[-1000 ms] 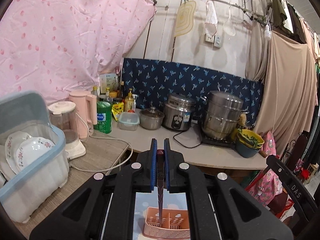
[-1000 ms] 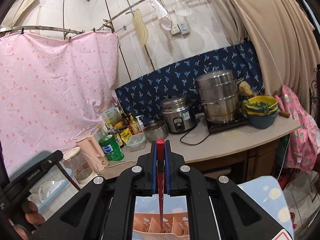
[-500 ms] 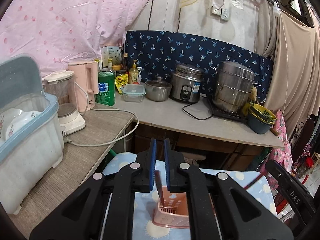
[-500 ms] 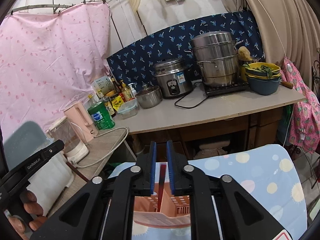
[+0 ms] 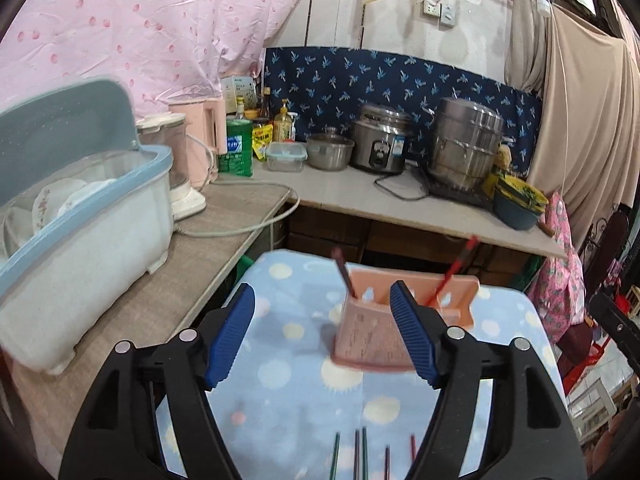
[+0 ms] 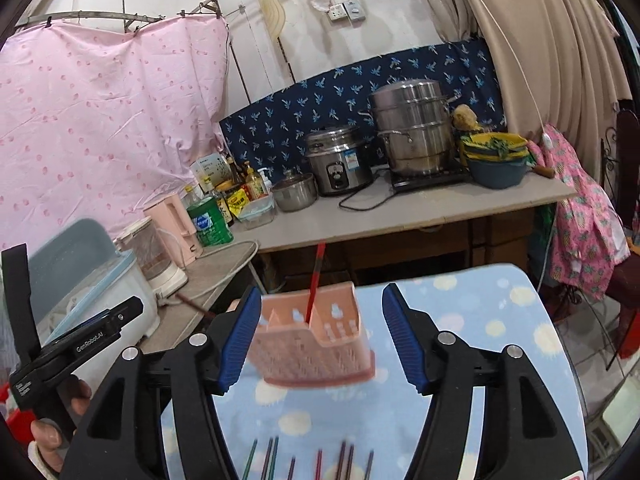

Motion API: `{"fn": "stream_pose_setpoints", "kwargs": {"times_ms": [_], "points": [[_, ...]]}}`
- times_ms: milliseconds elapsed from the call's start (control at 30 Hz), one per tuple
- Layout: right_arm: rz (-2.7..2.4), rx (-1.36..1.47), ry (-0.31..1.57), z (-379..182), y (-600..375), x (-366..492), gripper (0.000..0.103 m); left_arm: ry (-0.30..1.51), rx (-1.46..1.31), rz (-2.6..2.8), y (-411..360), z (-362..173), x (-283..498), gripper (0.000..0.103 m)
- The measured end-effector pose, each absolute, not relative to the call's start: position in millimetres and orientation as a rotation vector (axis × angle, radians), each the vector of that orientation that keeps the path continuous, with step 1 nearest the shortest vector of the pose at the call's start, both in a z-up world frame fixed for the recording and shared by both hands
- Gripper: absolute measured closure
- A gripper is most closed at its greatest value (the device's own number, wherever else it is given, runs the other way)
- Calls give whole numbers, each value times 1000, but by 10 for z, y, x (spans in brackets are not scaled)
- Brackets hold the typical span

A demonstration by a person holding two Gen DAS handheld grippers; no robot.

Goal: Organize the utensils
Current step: 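Lift both chopsticks into the pink basket and open both tools, then move both open tools back down to the remaining chopsticks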

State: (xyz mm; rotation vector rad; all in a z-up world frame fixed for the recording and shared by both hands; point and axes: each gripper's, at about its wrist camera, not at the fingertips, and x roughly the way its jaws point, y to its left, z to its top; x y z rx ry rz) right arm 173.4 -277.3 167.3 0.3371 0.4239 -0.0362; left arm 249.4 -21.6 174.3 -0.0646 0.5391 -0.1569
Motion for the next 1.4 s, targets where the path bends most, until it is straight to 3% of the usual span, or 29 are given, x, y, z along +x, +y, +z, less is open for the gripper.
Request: {"fn": "stream_pose_setpoints", "kwargs": {"times_ms": [467, 1067, 1167, 1400], "points": [[-108, 270, 562, 859, -2539, 473, 40, 608, 1, -126, 18, 1033, 1289, 36], [-147, 180, 752, -174, -2098, 90, 40, 738, 71, -114, 106, 215, 648, 36], [-146, 187, 769, -234, -2063, 113, 44, 760, 71, -118, 120, 135, 604, 36], [-138, 181, 805, -376, -1993, 168, 66, 800, 69, -120, 170, -11, 528, 36]]}}
